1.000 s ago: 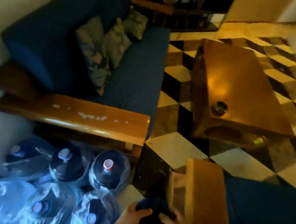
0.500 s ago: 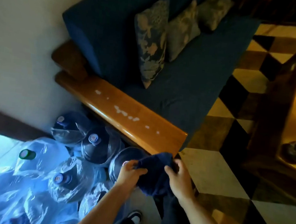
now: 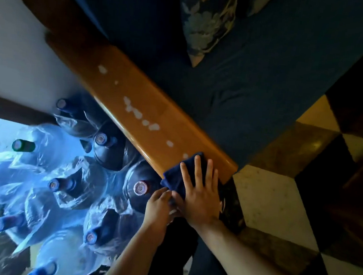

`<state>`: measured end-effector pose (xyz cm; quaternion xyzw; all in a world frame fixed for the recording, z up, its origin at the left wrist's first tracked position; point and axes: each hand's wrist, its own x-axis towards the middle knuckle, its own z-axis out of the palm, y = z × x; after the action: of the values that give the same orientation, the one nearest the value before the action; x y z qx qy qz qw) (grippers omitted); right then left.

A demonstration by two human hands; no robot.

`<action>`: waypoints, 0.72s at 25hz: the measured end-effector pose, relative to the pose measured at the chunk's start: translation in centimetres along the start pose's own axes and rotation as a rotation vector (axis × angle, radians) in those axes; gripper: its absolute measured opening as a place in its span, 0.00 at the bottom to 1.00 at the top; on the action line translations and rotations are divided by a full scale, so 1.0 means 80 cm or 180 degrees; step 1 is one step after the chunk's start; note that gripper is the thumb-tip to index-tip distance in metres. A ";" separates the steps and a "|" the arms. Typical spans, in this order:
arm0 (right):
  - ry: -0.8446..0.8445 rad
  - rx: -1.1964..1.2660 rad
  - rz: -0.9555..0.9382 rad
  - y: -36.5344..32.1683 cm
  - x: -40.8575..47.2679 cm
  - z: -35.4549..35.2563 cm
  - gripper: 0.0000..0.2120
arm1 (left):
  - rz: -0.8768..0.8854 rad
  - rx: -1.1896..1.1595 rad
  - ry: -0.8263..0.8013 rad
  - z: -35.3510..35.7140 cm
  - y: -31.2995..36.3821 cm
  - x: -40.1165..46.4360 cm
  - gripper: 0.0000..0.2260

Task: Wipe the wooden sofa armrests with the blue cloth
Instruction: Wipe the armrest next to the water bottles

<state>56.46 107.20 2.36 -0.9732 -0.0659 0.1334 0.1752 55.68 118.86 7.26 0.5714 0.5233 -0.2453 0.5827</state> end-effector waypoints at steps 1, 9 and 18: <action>-0.0001 -0.0089 -0.0058 -0.004 0.005 0.006 0.40 | -0.0026 -0.0138 0.0056 0.003 0.000 0.007 0.07; 0.0055 -0.0508 -0.0975 -0.062 0.142 0.009 0.42 | -0.0004 -0.1112 0.0487 -0.013 0.052 0.069 0.17; 0.0164 -0.0854 -0.1092 -0.139 0.221 0.022 0.44 | 0.0094 -0.1598 0.0617 -0.027 0.108 0.120 0.20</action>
<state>71.93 121.18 0.57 -0.9654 -0.2431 0.0667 0.0659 65.81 125.83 2.68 0.4374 0.6127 -0.0435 0.6568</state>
